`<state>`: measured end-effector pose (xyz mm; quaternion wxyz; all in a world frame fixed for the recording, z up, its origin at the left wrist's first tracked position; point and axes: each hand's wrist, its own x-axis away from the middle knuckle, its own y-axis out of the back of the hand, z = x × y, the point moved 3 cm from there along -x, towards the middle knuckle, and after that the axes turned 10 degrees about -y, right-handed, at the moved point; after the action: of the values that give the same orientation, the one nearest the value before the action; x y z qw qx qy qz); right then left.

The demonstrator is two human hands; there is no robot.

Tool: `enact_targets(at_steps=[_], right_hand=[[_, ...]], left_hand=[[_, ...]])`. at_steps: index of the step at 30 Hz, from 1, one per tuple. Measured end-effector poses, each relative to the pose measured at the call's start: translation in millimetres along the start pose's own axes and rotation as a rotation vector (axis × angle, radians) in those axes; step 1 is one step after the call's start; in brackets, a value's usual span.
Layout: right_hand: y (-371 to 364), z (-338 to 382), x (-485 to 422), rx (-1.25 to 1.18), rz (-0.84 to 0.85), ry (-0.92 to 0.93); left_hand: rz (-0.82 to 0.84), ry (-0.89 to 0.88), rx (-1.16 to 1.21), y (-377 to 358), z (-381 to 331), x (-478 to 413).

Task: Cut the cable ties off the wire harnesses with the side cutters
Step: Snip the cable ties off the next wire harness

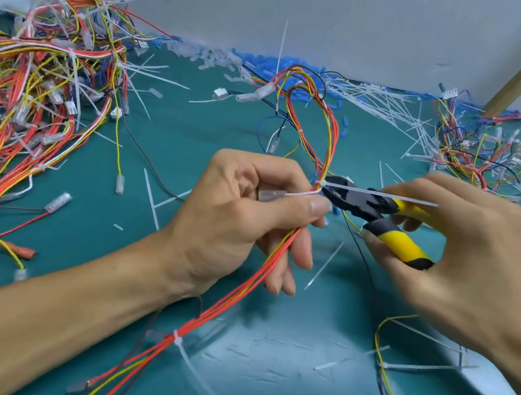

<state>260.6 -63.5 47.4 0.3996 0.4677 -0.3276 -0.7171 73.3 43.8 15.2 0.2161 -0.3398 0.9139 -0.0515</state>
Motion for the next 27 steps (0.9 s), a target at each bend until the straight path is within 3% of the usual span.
enact_targets(at_steps=[11, 27], right_hand=[[-5, 1, 1, -0.063, -0.023, -0.018], [-10, 5, 4, -0.011, 0.011, 0.016]], left_hand=[[-0.033, 0.04, 0.086, -1, 1, 0], [0.003, 0.065, 0.023, -6, 5, 2]])
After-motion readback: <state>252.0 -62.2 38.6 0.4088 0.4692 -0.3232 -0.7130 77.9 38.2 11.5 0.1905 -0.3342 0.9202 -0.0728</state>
